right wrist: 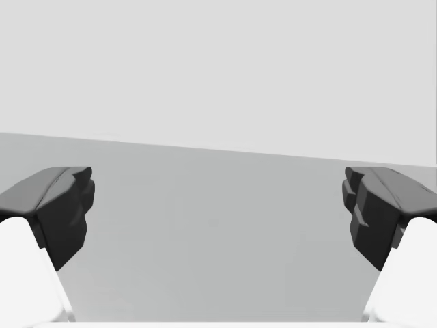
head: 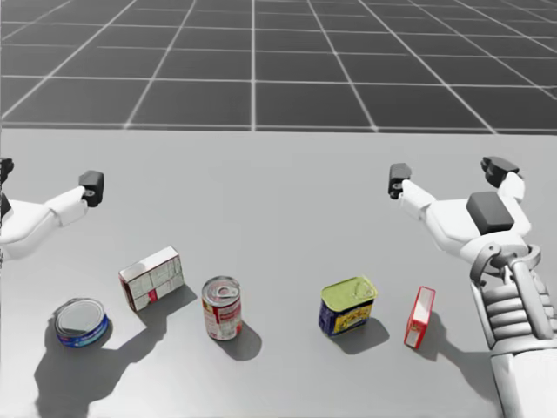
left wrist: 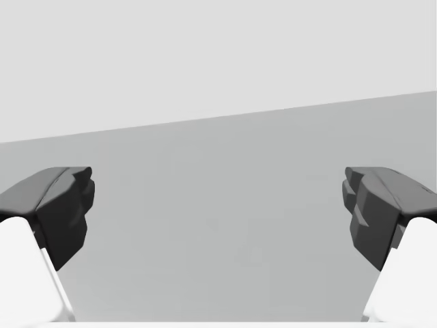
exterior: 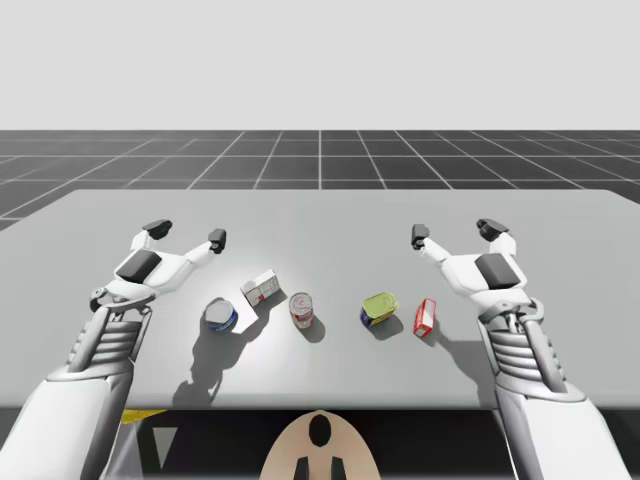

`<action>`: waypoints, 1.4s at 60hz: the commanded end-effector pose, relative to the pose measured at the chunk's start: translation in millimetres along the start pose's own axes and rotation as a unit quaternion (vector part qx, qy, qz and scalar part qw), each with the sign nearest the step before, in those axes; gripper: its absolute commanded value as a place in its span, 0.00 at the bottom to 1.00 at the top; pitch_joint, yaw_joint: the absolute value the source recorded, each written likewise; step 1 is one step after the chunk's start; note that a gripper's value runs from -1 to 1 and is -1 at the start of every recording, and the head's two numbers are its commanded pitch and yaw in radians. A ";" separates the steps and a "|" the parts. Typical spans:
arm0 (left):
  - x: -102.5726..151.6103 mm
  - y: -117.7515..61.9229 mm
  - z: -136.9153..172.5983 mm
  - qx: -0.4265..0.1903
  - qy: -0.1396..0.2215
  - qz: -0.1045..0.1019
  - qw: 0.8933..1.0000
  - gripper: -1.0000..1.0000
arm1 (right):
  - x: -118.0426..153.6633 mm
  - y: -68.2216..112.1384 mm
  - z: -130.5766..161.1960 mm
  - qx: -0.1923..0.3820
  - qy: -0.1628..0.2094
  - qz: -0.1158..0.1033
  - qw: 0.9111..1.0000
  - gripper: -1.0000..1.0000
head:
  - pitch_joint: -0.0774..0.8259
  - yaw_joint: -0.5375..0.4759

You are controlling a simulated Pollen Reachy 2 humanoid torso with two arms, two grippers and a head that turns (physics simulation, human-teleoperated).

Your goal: Grasp the can of spam and hold it up.

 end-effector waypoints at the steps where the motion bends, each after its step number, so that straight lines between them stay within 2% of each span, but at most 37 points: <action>1: 0.0 0.7 -0.8 0.000 -0.001 -0.001 1.000 0.00 | -0.5 0.6 -0.5 0.000 0.000 0.001 1.000 0.00 | 0.69 0.43; 8: 0.7 1.1 -0.6 0.000 -0.002 0.000 1.000 0.00 | -0.6 1.3 -0.4 0.000 0.000 0.000 1.000 0.00 | 0.76 0.36; 15: 3.7 1.8 1.0 -0.001 -0.006 0.007 1.000 0.00 | -1.7 2.7 -0.4 0.002 0.001 0.001 1.000 0.00 | 0.83 0.33; 27: 4.6 1.1 0.8 -0.002 -0.007 0.009 1.000 0.00 | -0.8 3.6 -0.2 0.003 0.002 0.000 1.000 0.00 | 0.86 0.33; 34: 5.0 1.1 0.7 -0.004 -0.003 0.016 1.000 0.00 | 7.0 12.6 8.3 0.016 0.009 -0.005 1.000 0.00 | 0.87 0.32; 39: 5.2 0.3 2.1 -0.004 0.000 0.023 1.000 0.00 | 11.9 17.2 20.7 0.039 0.040 -0.021 0.998 0.00 | 0.87 0.30; 42: 5.2 0.1 2.3 -0.004 0.001 0.023 1.000 0.00 | 13.7 18.1 26.3 0.051 0.052 -0.021 0.997 0.00 | 0.87 0.30; 44: 5.5 -0.4 2.9 -0.009 0.005 0.034 0.999 0.00 | 16.6 19.3 33.9 0.061 0.071 -0.016 0.995 0.00 | 0.87 0.30; 46: 5.8 -0.6 3.2 -0.013 0.007 0.040 0.999 0.00 | 18.6 20.3 39.9 0.073 0.082 -0.024 0.994 0.00 | 0.87 0.30; 49: 5.9 -0.5 3.9 -0.016 0.010 0.047 0.999 0.00 | 19.9 24.2 51.9 0.092 0.113 -0.022 0.989 0.00 | 0.87 0.30; 51: 6.1 -0.6 4.1 -0.018 0.011 0.049 0.999 0.00 | 20.0 25.9 55.9 0.102 0.122 -0.027 0.987 0.00 | 0.87 0.30; 53: 6.1 -0.5 4.2 -0.017 0.012 0.049 0.999 0.00 | 18.8 30.2 64.0 0.116 0.142 -0.020 0.983 0.00 | 0.87 0.30; 61: 5.8 -0.9 5.0 -0.019 0.016 0.053 0.998 0.00 | 11.9 42.0 83.9 0.151 0.190 -0.020 0.970 0.00 | 0.87 0.30; 67: 5.9 -1.4 5.5 -0.019 0.016 0.052 0.998 0.00 | 7.0 49.5 93.8 0.161 0.212 -0.009 0.964 0.00 | 0.87 0.30; 76: 5.8 -0.7 5.2 -0.017 0.015 0.048 0.999 0.00 | -3.4 62.1 101.7 0.188 0.235 -0.007 0.954 0.00 | 0.87 0.30; 84: 5.6 -0.5 5.3 -0.015 0.014 0.043 0.999 0.00 | -17.2 72.5 98.8 0.186 0.249 -0.010 0.951 0.00 | 0.87 0.30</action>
